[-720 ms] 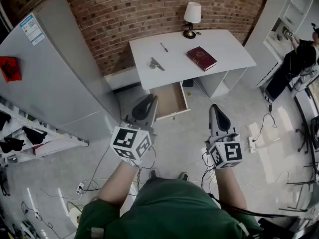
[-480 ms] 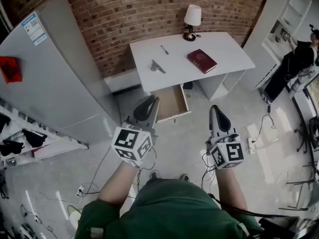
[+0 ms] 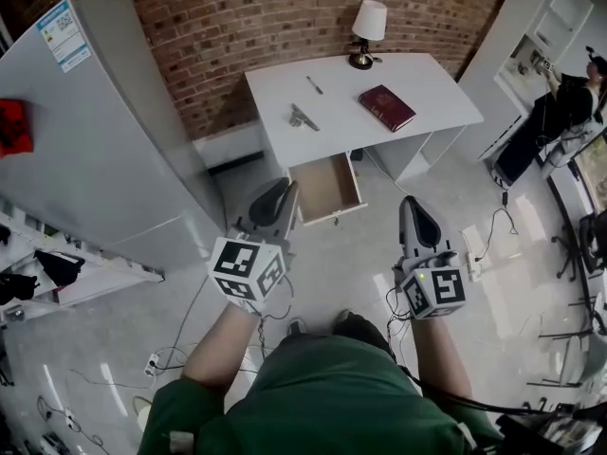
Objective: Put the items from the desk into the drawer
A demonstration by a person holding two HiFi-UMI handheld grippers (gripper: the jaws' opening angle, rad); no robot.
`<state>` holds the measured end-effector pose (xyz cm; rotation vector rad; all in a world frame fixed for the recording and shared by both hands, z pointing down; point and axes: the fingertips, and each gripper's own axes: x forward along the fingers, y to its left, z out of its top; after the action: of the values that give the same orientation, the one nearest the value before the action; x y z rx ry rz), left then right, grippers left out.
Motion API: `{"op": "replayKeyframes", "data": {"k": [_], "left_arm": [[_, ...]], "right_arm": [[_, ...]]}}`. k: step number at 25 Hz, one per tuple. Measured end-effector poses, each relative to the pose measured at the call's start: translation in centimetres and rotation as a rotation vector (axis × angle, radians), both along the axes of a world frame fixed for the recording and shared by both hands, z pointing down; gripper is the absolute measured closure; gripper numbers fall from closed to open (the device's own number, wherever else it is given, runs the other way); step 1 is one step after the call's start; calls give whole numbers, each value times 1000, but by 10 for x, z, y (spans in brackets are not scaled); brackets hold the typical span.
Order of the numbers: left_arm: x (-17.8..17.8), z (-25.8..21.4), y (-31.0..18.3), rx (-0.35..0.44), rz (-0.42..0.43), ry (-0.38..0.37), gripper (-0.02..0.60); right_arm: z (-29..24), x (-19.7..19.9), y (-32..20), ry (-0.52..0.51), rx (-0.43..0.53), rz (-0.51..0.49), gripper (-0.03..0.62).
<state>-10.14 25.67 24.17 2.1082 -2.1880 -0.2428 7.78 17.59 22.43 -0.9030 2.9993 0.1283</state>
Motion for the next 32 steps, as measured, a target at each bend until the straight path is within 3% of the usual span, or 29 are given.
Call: {"op": "replayKeyframes", "data": {"k": [7, 15, 22, 32], "left_arm": [[-23, 16, -16, -21, -17, 36, 534], [-51, 23, -68, -77, -82, -5, 534], [-87, 45, -125, -129, -146, 100, 535], [-103, 51, -196, -161, -166, 107, 535]], "right_arm": [[17, -30, -18, 13, -32, -39, 591], [35, -66, -85, -35, -96, -104, 591], [42, -97, -151, -29, -86, -165, 591], [50, -101, -231, -46, -137, -153, 591]]}}
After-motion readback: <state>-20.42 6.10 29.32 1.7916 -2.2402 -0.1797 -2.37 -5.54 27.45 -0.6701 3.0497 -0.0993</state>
